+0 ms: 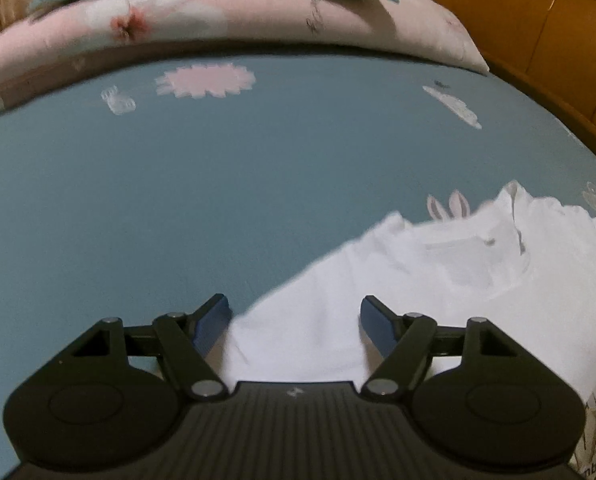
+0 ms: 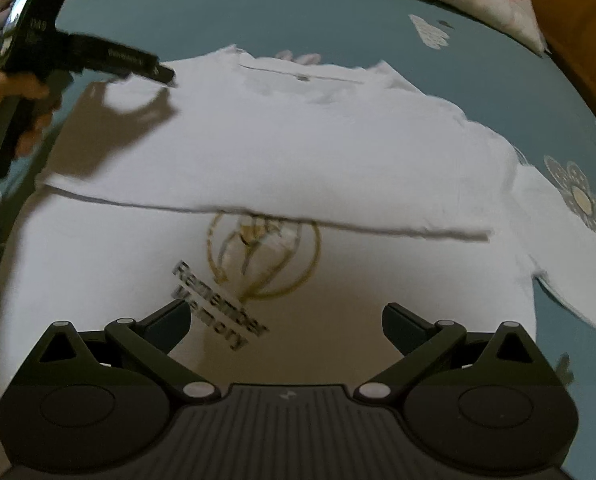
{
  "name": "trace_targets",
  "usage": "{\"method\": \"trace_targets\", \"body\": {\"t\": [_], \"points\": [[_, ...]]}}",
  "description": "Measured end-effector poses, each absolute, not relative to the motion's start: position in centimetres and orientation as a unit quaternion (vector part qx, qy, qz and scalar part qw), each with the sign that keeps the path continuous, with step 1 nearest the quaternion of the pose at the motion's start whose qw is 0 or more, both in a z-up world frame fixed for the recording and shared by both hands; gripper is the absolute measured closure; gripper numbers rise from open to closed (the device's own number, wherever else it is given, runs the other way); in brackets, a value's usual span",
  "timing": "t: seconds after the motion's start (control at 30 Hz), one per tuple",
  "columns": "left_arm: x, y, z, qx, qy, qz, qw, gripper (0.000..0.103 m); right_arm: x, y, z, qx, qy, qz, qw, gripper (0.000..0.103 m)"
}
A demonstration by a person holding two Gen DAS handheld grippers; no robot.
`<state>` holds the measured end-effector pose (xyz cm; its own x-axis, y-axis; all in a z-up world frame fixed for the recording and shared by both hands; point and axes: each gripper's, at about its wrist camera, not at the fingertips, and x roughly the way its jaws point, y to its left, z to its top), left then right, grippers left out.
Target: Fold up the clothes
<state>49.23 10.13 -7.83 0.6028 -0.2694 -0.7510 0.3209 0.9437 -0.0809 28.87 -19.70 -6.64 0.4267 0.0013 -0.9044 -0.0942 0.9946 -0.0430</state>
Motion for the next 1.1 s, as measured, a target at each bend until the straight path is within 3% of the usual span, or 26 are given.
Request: {"method": "trace_targets", "body": {"t": [0.1, 0.27, 0.53, 0.77, 1.1], "points": [[48.1, 10.8, -6.3, 0.022, 0.403, -0.176, 0.898, 0.027, 28.3, -20.5, -6.8, -0.033, 0.540, 0.013, 0.841, 0.000], [48.0, 11.1, -8.2, 0.027, 0.445, -0.177, 0.877, 0.027, 28.1, -20.8, -7.0, -0.014, 0.539, -0.001, 0.842, 0.000], [49.1, 11.3, -7.5, 0.017, 0.428, -0.151, 0.891, 0.026, 27.3, -20.6, -7.0, -0.017, 0.542, 0.000, 0.840, 0.000], [43.5, 9.8, -5.6, 0.016, 0.435, -0.191, 0.880, 0.024, 28.3, -20.7, -7.0, -0.016, 0.535, 0.022, 0.845, 0.000], [38.1, 9.7, -8.0, -0.020, 0.488, -0.087, 0.868, 0.024, 28.8, -22.7, -7.3, -0.051, 0.526, 0.096, 0.844, 0.000]]}}
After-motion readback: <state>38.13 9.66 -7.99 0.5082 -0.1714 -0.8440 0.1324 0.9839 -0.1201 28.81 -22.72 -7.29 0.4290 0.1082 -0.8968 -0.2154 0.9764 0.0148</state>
